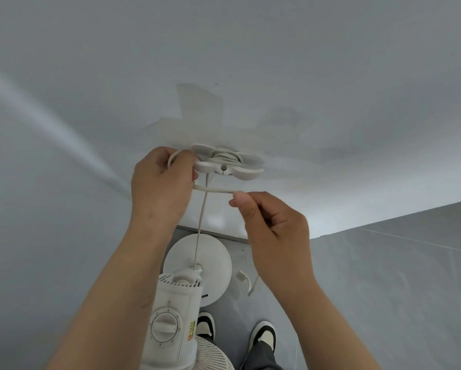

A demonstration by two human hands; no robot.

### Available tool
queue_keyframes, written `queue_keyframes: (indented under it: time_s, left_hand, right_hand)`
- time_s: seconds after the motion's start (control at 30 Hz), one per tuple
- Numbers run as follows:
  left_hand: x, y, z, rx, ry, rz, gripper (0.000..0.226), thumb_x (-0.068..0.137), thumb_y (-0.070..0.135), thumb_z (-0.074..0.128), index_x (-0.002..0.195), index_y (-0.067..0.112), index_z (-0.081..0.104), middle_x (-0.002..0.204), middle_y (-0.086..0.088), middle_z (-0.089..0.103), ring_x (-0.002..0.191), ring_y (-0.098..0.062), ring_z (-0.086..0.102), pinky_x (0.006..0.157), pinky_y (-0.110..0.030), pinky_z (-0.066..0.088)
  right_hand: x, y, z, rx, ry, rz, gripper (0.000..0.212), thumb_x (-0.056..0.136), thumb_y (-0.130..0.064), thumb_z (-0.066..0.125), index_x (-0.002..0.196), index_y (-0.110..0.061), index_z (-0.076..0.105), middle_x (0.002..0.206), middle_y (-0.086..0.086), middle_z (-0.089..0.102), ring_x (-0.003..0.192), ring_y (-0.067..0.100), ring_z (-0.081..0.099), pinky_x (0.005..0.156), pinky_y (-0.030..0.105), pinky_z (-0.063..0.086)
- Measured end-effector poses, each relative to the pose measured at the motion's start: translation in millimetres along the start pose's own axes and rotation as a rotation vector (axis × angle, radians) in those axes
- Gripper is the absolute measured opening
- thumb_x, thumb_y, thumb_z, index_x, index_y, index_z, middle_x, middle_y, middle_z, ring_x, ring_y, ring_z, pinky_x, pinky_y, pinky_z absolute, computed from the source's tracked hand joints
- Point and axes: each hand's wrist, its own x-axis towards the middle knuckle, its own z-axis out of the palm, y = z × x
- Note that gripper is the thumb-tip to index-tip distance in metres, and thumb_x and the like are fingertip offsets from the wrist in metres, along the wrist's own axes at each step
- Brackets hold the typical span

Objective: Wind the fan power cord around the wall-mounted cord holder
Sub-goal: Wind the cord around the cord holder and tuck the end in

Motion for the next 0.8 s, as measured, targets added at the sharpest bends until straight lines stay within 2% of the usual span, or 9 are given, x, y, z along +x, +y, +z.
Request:
queue_keyframes:
  time_s: [0.1,0.17,0.27,0.37,0.47,0.6,0.7,0.8]
  left_hand:
    - [-0.6,1.7,-4.5,0.210,-0.023,0.139,0.019,0.085,0.021,0.049,0.070,0.018,0.059,0.060,0.007,0.065,0.059,-0.007,0.052,0.056,-0.021,0.039]
    - [-1.2,4.5,-6.9,0.331,-0.051,0.224,0.020,0.088,0.023,0.047,0.072,0.019,0.058,0.068,0.000,0.067,0.064,-0.011,0.055,0.055,-0.020,0.039]
    - [-6.7,10.3,-9.2,0.447,-0.076,0.330,0.029,0.095,0.036,0.044,0.082,0.015,0.060,0.072,-0.005,0.067,0.069,-0.018,0.058,0.066,-0.035,0.047]
    - [-14.6,13.0,-11.7,0.492,-0.106,0.420,0.054,0.095,0.061,0.030,0.085,0.017,0.060,0.074,-0.001,0.066,0.073,-0.020,0.060,0.068,-0.040,0.048]
    - [-18.8,8.1,-9.3,0.564,-0.105,0.472,0.054,0.092,0.067,0.019,0.079,0.026,0.052,0.072,0.009,0.057,0.075,-0.020,0.055,0.065,-0.035,0.040]
    - [-23.5,1.6,-0.4,0.542,-0.089,0.395,0.044,0.090,0.065,0.035,0.099,0.031,0.062,0.089,0.010,0.060,0.088,-0.015,0.059,0.077,-0.038,0.051]
    - [-27.0,3.9,5.5,0.470,-0.072,0.301,0.033,0.086,0.064,0.046,0.090,0.034,0.057,0.086,0.011,0.062,0.084,-0.012,0.059,0.077,-0.036,0.050]
    - [-29.4,8.5,10.7,0.452,-0.087,0.231,0.033,0.081,0.063,0.054,0.091,0.032,0.054,0.085,0.011,0.062,0.079,-0.007,0.059,0.072,-0.033,0.048]
  right_hand:
    - [1.2,-2.0,-7.3,0.015,0.077,0.013,0.033,0.081,-0.044,0.056,0.077,-0.015,0.070,0.042,-0.011,0.033,0.044,0.006,0.028,0.045,0.015,0.028]
    - [2.8,-3.0,-10.5,0.020,0.126,0.016,0.030,0.081,-0.044,0.056,0.076,-0.018,0.070,0.042,-0.011,0.033,0.044,0.007,0.027,0.045,0.016,0.028]
    - [6.4,-4.2,-12.0,0.040,0.200,0.014,0.030,0.083,-0.044,0.056,0.077,-0.019,0.071,0.042,-0.010,0.031,0.046,0.010,0.027,0.045,0.021,0.028]
    - [13.4,-5.4,-14.7,0.023,0.295,0.023,0.028,0.088,-0.043,0.057,0.077,-0.021,0.071,0.047,-0.003,0.031,0.049,0.017,0.030,0.049,0.028,0.029]
    - [23.6,-2.3,-22.6,0.022,0.379,0.058,0.028,0.093,-0.038,0.057,0.076,-0.020,0.072,0.050,0.005,0.029,0.050,0.020,0.029,0.051,0.030,0.028]
    - [31.3,5.9,-32.8,0.032,0.411,0.134,0.030,0.092,-0.038,0.058,0.071,-0.020,0.071,0.050,0.004,0.032,0.049,0.017,0.033,0.051,0.028,0.031]
    - [31.7,15.6,-35.2,-0.004,0.397,0.175,0.031,0.092,-0.037,0.059,0.071,-0.019,0.070,0.051,0.005,0.037,0.049,0.016,0.035,0.051,0.026,0.034]
    - [30.9,26.4,-32.9,-0.051,0.359,0.213,0.032,0.092,-0.040,0.058,0.072,-0.018,0.071,0.052,0.007,0.041,0.049,0.015,0.038,0.051,0.023,0.036]
